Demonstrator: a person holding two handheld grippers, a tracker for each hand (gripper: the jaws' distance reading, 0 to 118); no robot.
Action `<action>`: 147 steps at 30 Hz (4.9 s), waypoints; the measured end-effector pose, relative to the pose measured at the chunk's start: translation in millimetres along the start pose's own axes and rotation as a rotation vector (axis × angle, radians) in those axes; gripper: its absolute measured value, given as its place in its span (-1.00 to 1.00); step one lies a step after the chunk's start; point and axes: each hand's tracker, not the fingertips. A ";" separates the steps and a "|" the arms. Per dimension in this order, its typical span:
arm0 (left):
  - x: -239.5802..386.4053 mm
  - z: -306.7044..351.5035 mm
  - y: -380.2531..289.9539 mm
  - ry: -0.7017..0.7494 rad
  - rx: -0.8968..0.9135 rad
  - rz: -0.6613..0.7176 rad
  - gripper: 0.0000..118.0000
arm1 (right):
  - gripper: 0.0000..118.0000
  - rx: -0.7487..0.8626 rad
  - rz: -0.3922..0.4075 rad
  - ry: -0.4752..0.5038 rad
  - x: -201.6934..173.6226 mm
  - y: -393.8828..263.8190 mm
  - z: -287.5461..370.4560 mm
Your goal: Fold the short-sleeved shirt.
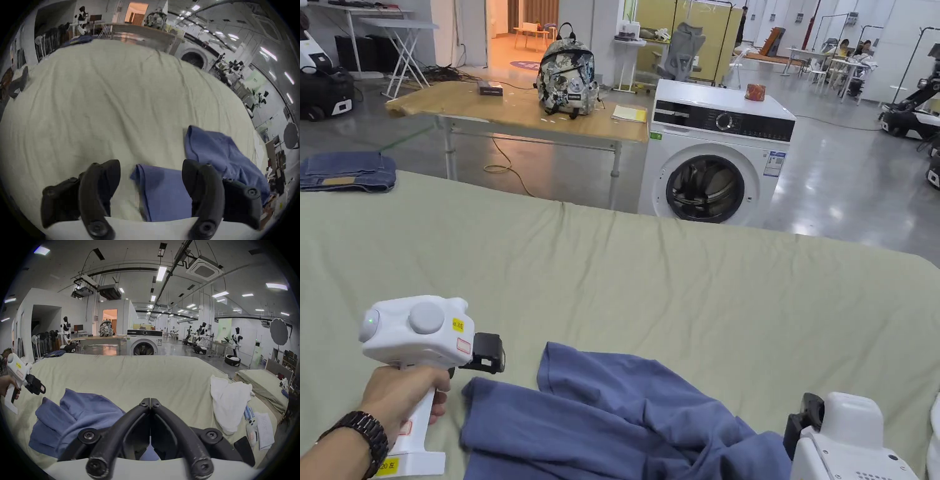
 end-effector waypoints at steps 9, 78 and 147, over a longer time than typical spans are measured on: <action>35.4 -36.1 -23.7 0.158 -0.021 -0.246 -0.76 | -1.00 -0.036 -0.007 -0.034 15.6 -7.8 -6.0; 23.6 291.4 52.5 0.199 0.645 -0.175 -0.97 | -0.98 0.063 -0.037 -0.105 113.8 265.3 -53.4; -91.4 129.9 -175.1 0.149 0.441 -0.151 0.07 | 0.20 -0.217 0.007 -0.082 93.8 -34.0 39.7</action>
